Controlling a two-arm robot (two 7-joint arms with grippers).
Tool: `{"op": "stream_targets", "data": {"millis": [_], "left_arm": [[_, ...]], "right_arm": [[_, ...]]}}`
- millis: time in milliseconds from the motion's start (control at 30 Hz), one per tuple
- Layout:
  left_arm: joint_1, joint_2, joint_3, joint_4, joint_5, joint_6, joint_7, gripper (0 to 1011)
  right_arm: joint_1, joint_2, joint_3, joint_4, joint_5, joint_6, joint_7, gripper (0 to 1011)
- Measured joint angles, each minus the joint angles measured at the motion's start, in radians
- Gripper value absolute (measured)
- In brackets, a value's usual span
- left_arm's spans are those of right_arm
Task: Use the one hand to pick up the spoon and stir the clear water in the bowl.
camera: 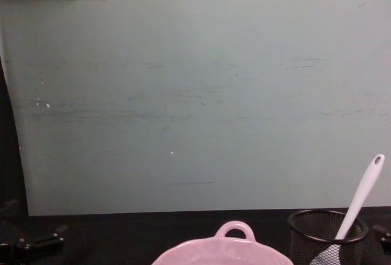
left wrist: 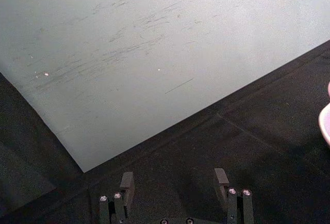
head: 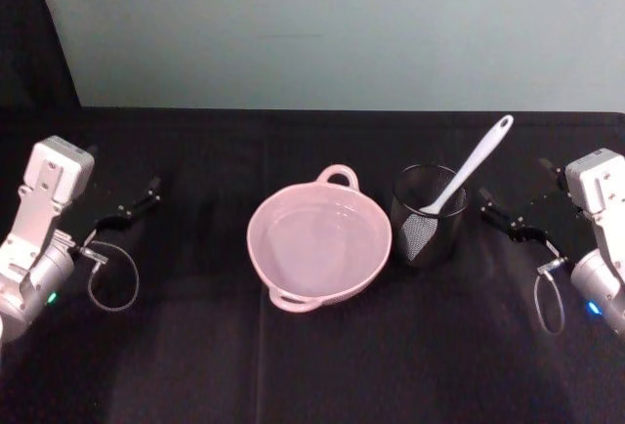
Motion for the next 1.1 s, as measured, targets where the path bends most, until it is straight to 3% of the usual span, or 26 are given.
{"op": "stream_targets", "data": {"millis": [1100], "left_arm": [[0.000, 0.000, 0.000, 0.000, 0.000, 0.000, 0.000, 1011]], "right_arm": [[0.000, 0.000, 0.000, 0.000, 0.000, 0.000, 0.000, 1003]]}}
